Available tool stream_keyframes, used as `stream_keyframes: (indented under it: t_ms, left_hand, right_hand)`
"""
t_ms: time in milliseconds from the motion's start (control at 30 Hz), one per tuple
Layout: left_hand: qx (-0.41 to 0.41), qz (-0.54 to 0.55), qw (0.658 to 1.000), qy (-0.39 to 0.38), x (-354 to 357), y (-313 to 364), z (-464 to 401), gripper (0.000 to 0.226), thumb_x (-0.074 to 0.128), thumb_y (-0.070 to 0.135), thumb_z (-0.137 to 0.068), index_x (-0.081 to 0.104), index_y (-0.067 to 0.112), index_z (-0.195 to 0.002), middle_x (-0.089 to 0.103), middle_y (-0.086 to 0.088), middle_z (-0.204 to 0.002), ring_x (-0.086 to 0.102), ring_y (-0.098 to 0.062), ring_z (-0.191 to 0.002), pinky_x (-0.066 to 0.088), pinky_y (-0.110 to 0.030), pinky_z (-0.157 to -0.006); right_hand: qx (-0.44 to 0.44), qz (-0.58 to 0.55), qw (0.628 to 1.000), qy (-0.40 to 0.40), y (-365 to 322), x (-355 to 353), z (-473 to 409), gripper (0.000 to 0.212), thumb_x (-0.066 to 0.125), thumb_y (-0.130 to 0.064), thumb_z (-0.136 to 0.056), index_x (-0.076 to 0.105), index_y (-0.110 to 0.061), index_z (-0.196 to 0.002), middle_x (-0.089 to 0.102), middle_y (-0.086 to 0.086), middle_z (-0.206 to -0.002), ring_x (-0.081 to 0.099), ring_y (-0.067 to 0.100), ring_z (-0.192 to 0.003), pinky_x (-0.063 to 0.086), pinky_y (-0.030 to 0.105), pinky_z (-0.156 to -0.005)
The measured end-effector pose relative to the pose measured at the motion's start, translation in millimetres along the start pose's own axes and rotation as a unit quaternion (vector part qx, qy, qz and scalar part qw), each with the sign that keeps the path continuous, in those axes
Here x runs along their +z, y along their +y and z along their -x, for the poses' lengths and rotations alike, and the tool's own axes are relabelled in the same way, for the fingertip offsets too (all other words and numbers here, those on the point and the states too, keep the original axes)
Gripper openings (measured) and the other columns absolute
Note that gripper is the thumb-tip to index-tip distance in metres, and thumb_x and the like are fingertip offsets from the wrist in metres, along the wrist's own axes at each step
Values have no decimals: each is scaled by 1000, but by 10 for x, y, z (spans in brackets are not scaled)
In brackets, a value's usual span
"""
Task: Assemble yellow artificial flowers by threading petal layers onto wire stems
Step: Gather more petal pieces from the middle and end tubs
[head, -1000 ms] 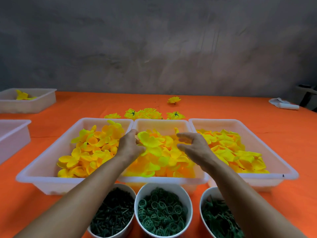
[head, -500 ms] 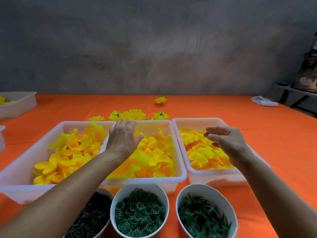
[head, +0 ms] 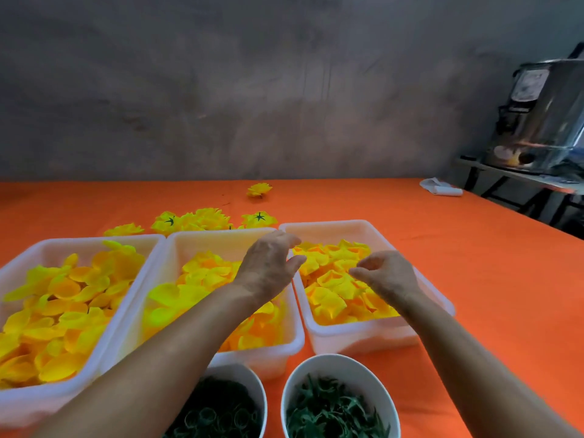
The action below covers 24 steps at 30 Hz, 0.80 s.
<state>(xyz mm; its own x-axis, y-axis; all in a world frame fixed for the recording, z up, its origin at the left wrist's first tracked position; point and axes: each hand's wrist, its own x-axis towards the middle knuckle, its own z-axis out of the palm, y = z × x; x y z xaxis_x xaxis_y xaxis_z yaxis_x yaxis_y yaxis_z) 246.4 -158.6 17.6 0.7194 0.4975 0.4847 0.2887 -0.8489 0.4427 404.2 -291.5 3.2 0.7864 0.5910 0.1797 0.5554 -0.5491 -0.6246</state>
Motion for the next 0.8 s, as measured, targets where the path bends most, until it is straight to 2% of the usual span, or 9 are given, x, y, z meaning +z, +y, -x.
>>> stream_keyframes:
  t_ms: [100,233,333,400,467,567,633,700,800]
  left_hand:
    - [2,3,1000,0,110,2,-95,34,62,22,-90,61,8,-121,62,-11,-117,56,-27,-109,41,-32,-93]
    - [9,-26,999,-23,227,-60,-142,32,57,25,-93,60,10,-122,61,-9,-120,54,-27,-112,38,-32,-92]
    - [29,-25,999,-35,311,-95,-138,31,55,25,-94,61,10,-120,62,-10,-119,54,-27,-111,39,-33,-92]
    - [33,-2,999,-25,369,-103,-127,28,55,24,-94,64,7,-114,64,-12,-112,56,-29,-107,40,-36,-91]
    - [28,30,999,-14,429,-113,-96,25,55,22,-94,67,5,-106,65,-14,-106,58,-31,-101,41,-39,-88]
    - [21,76,997,7,499,-141,-34,22,54,18,-95,68,2,-101,67,-16,-102,60,-31,-99,42,-38,-87]
    - [8,118,992,36,499,-149,-22,20,55,14,-94,69,1,-100,68,-16,-101,61,-30,-97,43,-34,-85]
    - [-22,161,985,63,465,-145,-44,21,55,14,-94,69,0,-100,69,-17,-100,62,-29,-96,43,-32,-83]
    - [-61,208,974,65,426,-150,-68,24,55,19,-95,69,1,-100,69,-18,-97,62,-30,-93,48,-37,-81]
  right_hand:
    - [35,179,982,-50,-138,198,-23,53,69,-57,-74,67,-10,-99,66,12,-110,60,29,-107,45,31,-79]
    - [71,176,979,-69,-161,411,-34,52,77,-44,-69,62,-12,-107,63,10,-119,58,27,-113,45,29,-82]
    - [89,57,994,-39,-83,418,-68,56,82,-31,-67,64,-11,-115,64,9,-119,58,24,-113,43,27,-87]
    - [94,-112,989,-6,-25,415,-79,52,84,-16,-65,66,-9,-113,68,11,-107,63,24,-100,47,31,-83]
    - [87,-275,957,23,14,422,-67,39,80,-4,-67,68,-6,-104,68,11,-89,64,24,-82,53,41,-77]
    - [64,-398,914,46,34,425,-59,21,72,4,-73,69,-7,-91,67,16,-82,61,25,-75,54,47,-76]
    - [64,-492,866,61,41,394,-57,18,66,5,-79,67,-6,-93,66,14,-79,61,21,-71,55,36,-70]
    - [81,-576,810,75,60,342,-63,16,62,2,-84,66,-10,-95,68,0,-67,61,9,-59,53,21,-57]
    - [80,-595,798,59,61,316,-65,12,61,-3,-86,65,-14,-88,67,-10,-61,61,4,-59,48,21,-55]
